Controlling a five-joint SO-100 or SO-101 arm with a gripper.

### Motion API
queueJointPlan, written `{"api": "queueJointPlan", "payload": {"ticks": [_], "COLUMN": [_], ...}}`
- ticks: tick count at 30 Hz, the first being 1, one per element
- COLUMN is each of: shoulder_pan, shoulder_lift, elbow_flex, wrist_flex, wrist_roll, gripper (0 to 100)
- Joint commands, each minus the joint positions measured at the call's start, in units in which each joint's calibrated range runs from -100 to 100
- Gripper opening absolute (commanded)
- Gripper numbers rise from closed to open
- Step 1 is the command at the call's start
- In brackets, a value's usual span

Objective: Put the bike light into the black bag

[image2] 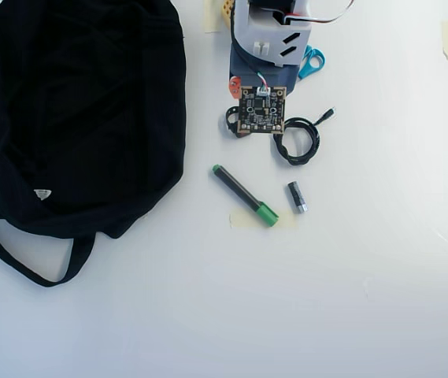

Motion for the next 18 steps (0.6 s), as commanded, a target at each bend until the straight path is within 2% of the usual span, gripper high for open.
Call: {"api": "queueJointPlan", "payload": {"ticks": [1,4,14,18], "shoulder_pan": [-0.1,-0.2,-0.5,-0.5], "shoulder_lift": [-0.7,-0.6,-0.7,-0.5], "elbow_flex": [-0.9,1.3,5.9,6.2], "wrist_flex": [0.5,0.4,0.3,0.3], "wrist_roll": [2.2,4.0,4.3,7.8], "gripper": [2,2,2,2]}}
